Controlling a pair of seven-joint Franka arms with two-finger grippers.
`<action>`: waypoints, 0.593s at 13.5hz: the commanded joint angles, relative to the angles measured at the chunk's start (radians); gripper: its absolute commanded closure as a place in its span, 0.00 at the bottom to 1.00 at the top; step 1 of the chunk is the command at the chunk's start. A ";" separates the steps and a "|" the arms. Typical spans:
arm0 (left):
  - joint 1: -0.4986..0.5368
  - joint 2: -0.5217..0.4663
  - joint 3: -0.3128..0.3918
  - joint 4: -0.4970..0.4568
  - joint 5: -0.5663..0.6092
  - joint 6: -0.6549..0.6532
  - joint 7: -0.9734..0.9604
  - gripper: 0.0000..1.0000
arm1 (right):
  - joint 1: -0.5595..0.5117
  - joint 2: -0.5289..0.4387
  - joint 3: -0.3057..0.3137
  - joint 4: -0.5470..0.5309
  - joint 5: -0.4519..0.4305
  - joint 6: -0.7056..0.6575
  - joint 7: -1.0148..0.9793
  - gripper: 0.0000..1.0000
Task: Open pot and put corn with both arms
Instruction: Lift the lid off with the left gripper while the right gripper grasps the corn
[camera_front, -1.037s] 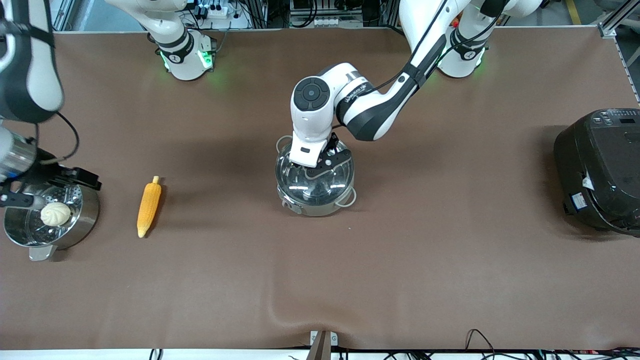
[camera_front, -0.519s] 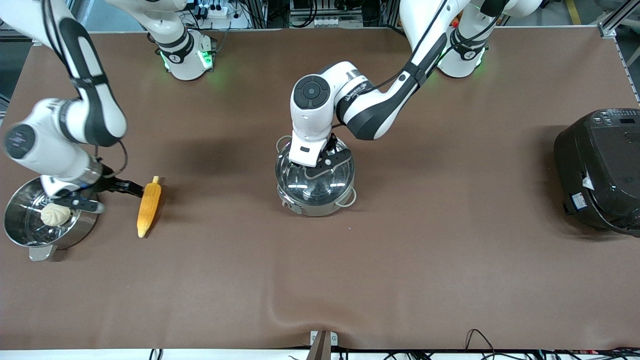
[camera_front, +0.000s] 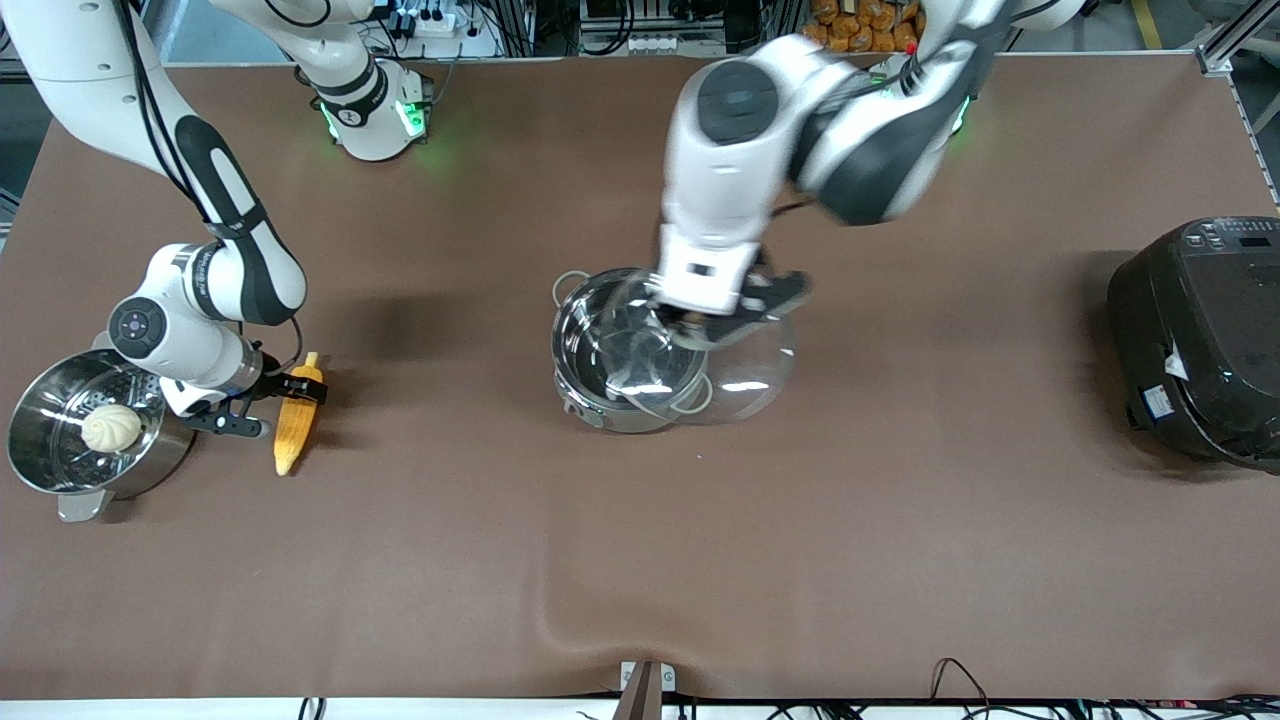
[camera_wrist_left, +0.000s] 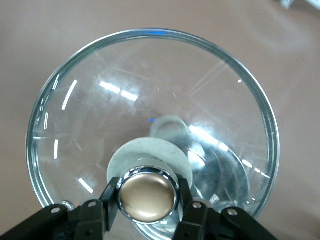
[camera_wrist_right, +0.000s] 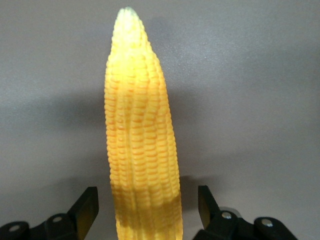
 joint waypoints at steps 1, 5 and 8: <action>0.147 -0.044 -0.020 -0.044 -0.013 -0.029 0.170 1.00 | 0.011 0.014 0.000 0.031 -0.021 -0.007 0.019 0.44; 0.324 -0.067 -0.020 -0.140 -0.015 -0.033 0.471 1.00 | 0.020 0.011 0.000 0.049 -0.021 -0.021 0.019 0.91; 0.433 -0.088 -0.020 -0.319 -0.014 0.112 0.561 1.00 | 0.054 -0.053 0.004 0.112 -0.021 -0.150 0.017 0.98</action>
